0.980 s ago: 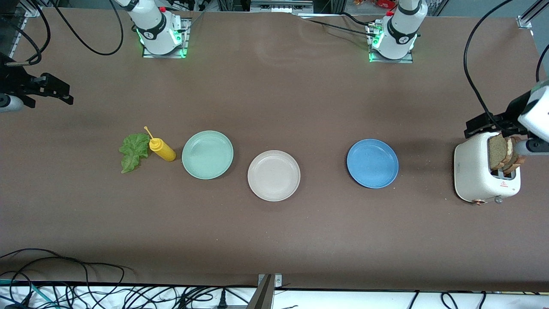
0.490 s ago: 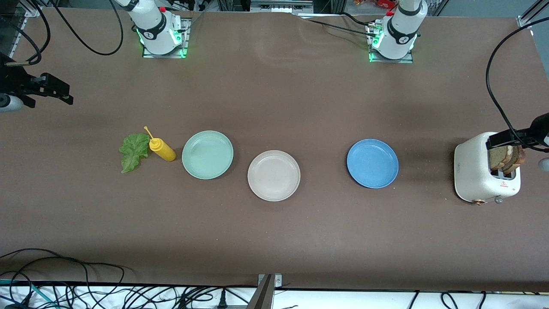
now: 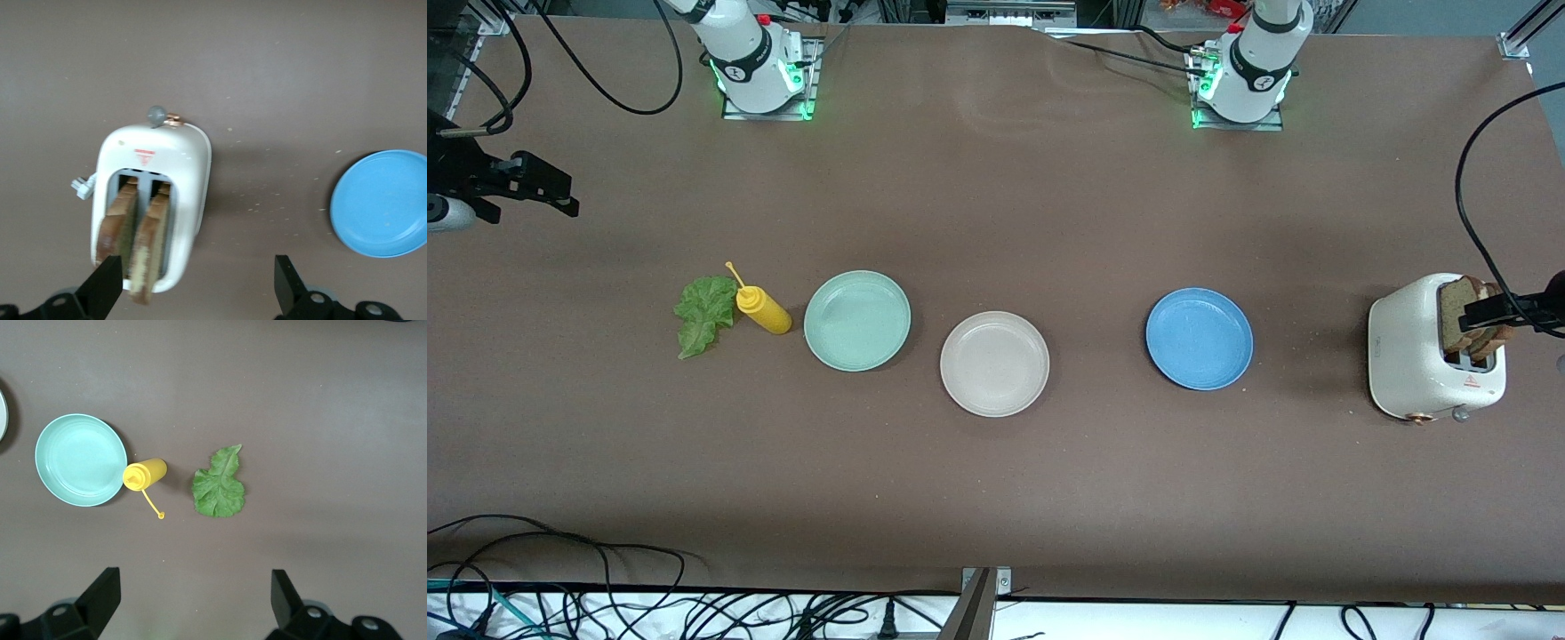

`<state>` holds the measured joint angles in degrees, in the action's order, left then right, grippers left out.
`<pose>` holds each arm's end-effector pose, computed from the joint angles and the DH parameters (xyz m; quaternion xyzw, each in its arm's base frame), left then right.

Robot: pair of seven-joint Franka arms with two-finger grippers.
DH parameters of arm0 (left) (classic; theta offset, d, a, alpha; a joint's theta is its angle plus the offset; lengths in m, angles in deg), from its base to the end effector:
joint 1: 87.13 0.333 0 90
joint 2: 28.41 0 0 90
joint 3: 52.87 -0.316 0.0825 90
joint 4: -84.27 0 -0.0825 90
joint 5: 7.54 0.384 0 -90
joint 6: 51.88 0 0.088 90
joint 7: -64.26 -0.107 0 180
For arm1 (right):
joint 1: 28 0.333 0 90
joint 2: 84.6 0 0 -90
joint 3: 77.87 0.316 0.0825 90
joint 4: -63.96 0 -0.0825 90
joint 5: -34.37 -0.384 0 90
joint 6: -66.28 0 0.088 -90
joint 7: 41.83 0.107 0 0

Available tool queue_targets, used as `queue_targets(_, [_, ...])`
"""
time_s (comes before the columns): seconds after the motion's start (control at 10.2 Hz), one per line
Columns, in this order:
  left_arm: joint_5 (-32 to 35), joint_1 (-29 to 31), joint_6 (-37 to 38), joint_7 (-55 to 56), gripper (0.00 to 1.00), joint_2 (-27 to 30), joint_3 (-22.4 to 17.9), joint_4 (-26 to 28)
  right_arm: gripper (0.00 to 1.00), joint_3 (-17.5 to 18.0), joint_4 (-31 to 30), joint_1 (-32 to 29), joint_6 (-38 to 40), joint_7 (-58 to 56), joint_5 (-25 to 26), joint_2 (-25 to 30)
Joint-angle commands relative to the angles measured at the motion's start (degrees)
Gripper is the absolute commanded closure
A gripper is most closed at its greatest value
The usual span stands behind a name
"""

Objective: Make sandwich on beige plate with both arms
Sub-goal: 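Lower the left gripper onto a bread slice in the toaster and grasp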

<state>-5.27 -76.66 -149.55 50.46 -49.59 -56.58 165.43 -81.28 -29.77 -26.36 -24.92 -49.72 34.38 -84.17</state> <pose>0.6432 0.1598 0.4832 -0.9987 0.0018 0.0467 0.0206 0.5520 -0.0172 0.5997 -0.9984 -0.0534 0.0183 0.0017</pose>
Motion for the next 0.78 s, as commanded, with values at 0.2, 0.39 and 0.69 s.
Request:
queue_targets(0.2, [0.11, 2.28, -2.60, -3.25, 0.00, -0.53, 0.46, 4.78, 0.00, 0.07, 1.01, 0.03, 1.03, -0.02, 0.43, -0.08])
queue_targets(0.39, [0.11, 2.98, -4.45, -4.03, 0.00, 0.34, 0.46, 7.68, 0.00, 0.07, 1.01, 0.03, 1.03, -0.02, 0.43, -0.08])
queue_targets(0.69, [0.11, 3.33, -9.35, -5.27, 0.00, 3.94, 0.55, 15.05, 0.00, 0.07, 1.01, 0.03, 1.03, -0.02, 0.43, -0.08])
